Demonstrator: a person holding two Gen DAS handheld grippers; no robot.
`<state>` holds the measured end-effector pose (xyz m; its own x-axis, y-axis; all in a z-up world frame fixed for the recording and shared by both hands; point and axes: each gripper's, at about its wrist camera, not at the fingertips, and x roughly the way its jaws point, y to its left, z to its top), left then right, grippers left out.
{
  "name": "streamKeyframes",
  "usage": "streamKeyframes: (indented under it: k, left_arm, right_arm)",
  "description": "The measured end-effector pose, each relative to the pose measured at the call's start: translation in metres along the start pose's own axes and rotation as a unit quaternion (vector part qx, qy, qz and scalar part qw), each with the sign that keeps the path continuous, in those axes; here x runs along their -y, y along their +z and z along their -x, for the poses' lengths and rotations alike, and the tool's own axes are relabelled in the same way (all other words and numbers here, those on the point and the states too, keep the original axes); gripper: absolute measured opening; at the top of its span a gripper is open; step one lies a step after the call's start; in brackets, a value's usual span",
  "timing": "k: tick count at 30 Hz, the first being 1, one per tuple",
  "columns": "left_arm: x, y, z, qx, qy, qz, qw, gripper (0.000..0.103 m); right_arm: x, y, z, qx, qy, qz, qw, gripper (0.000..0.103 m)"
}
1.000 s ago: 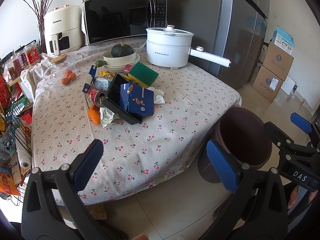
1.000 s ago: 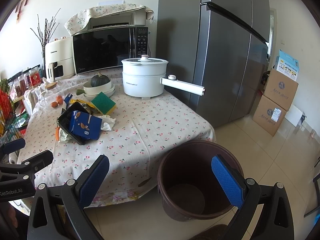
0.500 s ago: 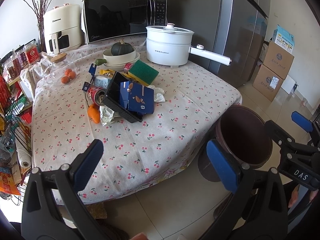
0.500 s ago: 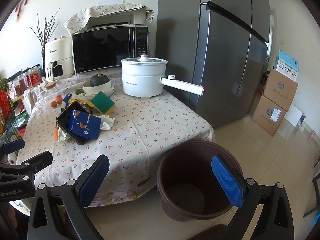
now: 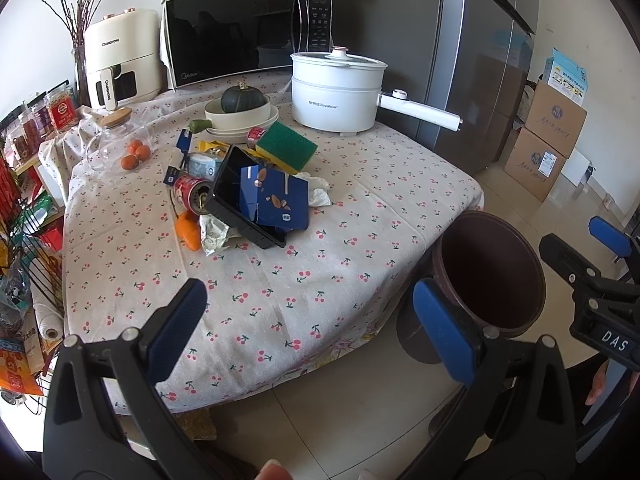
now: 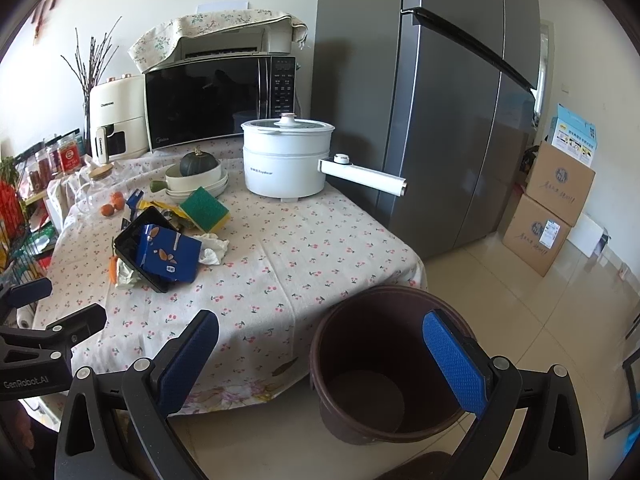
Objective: Collect trash
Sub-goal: 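Grasp the red can with the left tool while the right tool grasps the blue snack box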
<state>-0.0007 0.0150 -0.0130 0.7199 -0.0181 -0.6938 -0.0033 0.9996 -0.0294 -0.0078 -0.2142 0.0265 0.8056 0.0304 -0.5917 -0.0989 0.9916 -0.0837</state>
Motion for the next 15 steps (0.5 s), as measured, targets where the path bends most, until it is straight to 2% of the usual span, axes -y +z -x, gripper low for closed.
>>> streamKeyframes:
  k: [6, 11, 15]
  left_arm:
    - [-0.006, 0.006, -0.003, -0.017, -0.003, 0.0, 0.9999, 0.103]
    - [-0.032, 0.026, -0.015, -0.036, -0.018, 0.038, 0.9985, 0.103]
    - [-0.059, 0.048, -0.033, -0.061, -0.009, 0.065, 0.996, 0.103]
  right_arm:
    - [0.001, 0.015, -0.003, -0.013, 0.014, 0.003, 1.0, 0.103]
    - [0.003, 0.052, -0.012, -0.02, 0.038, 0.001, 0.999, 0.103]
    - [-0.012, 0.081, -0.044, -0.083, 0.099, 0.029, 0.991, 0.103]
